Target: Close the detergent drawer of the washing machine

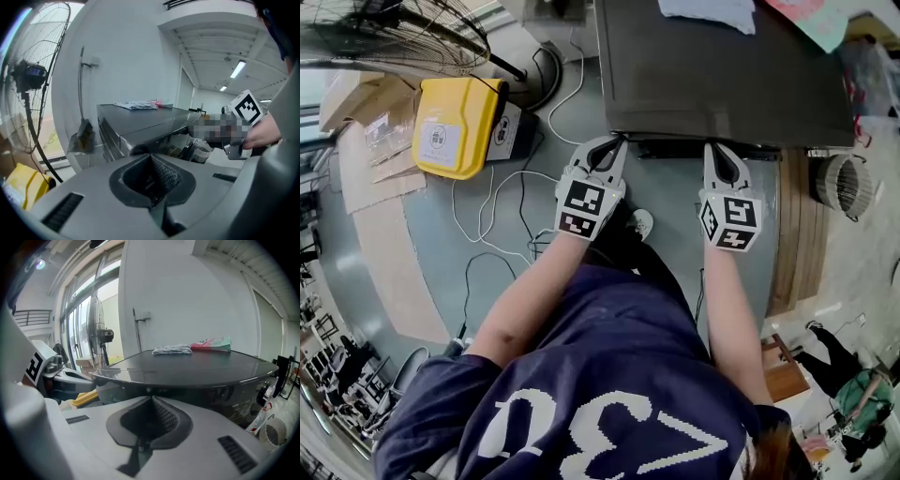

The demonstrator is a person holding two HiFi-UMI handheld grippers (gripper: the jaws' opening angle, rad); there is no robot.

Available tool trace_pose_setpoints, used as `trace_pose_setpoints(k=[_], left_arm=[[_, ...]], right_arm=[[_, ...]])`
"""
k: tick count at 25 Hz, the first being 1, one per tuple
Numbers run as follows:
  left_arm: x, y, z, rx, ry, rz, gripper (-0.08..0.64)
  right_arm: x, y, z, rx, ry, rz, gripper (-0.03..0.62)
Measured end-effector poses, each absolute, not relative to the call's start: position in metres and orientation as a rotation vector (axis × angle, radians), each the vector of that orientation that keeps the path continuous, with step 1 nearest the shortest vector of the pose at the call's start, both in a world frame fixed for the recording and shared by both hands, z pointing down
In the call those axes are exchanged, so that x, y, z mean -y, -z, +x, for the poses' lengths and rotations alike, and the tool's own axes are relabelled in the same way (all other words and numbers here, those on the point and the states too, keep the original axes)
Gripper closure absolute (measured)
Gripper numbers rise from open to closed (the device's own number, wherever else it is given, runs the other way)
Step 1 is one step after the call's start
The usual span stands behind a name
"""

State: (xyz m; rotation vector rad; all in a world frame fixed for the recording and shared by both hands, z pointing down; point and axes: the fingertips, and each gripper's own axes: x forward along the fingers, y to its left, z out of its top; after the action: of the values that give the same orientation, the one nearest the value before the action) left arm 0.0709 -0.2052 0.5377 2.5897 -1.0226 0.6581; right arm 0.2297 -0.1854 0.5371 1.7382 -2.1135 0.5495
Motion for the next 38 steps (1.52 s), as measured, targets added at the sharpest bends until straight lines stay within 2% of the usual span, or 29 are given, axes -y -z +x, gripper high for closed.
trace_pose_setpoints(k=[12, 19, 25, 38], left_arm=[[0.199, -0.509, 0.07, 1.04, -0.605, 2.666, 0.543], [0.193, -0.452, 0.068, 1.108, -0.499, 2.749, 0.543], [0.191, -0.396, 0.064, 1.182, -0.394, 2.772, 0.543], [0.161, -0.276, 0.051, 1.31, -0.154, 2.872, 0.543]], right_arm=[[0.177, -0.523, 0.224, 2.146, -0.506, 1.711, 0.575], [0.161, -0.457, 0.226, 2.257, -0.363, 1.73, 0.575], [0.154, -0.384, 0.232, 2.414, -0.402, 1.87, 0.577], [0.109, -0.259, 0.216, 2.509, -0.024, 1.861, 0.578]])
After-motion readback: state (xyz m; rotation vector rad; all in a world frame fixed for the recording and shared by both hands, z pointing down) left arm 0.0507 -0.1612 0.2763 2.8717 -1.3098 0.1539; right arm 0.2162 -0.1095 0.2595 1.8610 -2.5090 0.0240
